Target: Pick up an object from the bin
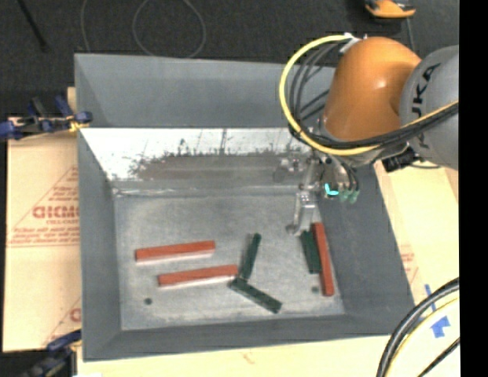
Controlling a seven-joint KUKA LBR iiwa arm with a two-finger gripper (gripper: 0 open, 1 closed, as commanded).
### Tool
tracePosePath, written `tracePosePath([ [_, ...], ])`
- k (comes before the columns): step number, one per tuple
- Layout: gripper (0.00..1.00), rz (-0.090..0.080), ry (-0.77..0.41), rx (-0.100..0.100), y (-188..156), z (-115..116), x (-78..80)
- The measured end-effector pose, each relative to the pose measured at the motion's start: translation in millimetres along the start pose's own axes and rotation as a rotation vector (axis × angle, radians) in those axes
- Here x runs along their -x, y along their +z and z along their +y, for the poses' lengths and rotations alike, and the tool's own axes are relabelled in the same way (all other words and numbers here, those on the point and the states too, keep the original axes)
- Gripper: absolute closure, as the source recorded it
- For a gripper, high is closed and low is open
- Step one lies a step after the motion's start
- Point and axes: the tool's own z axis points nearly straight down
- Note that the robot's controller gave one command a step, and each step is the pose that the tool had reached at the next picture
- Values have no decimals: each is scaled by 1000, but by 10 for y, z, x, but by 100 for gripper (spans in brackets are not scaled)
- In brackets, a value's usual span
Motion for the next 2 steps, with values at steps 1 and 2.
tracePosePath([
  [1,0,-11,49,-1,158,-387,545],
  [2,0,-14,-380,-6,-878,-788,349],
])
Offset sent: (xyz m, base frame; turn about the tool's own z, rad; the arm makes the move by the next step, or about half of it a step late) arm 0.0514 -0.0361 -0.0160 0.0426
